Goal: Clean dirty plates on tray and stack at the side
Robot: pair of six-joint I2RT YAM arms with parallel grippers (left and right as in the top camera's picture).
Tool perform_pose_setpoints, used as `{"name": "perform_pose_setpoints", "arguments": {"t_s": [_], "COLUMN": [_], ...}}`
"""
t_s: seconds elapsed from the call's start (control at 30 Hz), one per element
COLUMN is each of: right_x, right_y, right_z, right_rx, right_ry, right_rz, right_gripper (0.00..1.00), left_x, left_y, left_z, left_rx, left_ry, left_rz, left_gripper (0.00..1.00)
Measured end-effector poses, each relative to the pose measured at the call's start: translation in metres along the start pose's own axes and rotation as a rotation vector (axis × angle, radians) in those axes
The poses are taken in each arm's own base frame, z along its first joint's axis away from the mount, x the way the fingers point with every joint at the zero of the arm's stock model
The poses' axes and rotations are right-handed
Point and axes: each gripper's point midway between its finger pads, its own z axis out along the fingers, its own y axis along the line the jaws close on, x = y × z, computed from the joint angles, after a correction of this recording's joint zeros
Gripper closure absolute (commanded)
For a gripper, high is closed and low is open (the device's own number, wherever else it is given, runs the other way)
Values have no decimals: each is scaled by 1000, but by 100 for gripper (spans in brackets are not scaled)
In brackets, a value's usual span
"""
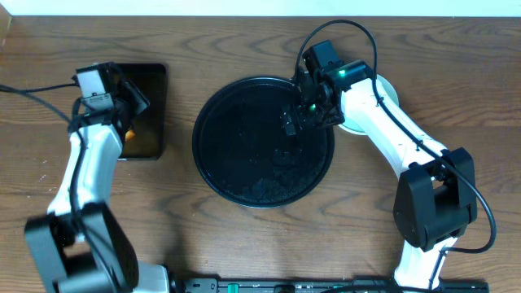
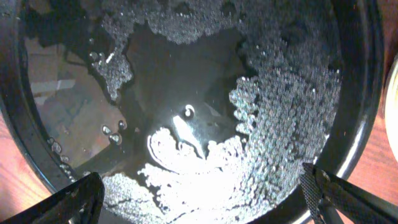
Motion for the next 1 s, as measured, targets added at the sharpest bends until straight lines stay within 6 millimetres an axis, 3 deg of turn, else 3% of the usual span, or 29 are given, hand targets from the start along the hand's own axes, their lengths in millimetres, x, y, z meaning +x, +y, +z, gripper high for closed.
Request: {"name": "perform_pose_setpoints", "arguments": {"t_s": [0.13,0.23,0.27,0.33,0.37,0.53,0.63,0.83,1.0], "right_x": [3,1,1,2,8,52,77,122,130], "right_y": [0,5,7,13,15,14,10,-7,-12], "right_z": [-3,-20,-29,-60,-90,-178,-202,-196,-197], "right_rx": [2,-3,-5,-3,11,100,150,221,238], "right_ry": [7,-29,-49,-106,-153,-272,-318,-281,-288], "right_rz": [27,27,24,12,5,-7,-12,9,19], "right_gripper": [1,2,1,3,4,1,1,1,1], "left_x": [-16,-19,-16,-11,-7,11,15,18,21], "left_y": [-20,-28,-28,-27,-26,-19,-19,-18,-17], "left_z": [-58,-104,-115,-135,-145,-147,-143,-137,-137], "left_rx": [111,175,182,193,198,178,175,168,163], "left_ry": [-58,-92,-91,-93,-87,-17,4,27,37], "left_rz": [0,6,7,9,7,4,3,2,2], "left_gripper": [33,28,20,19,19,19,19,19,19]}}
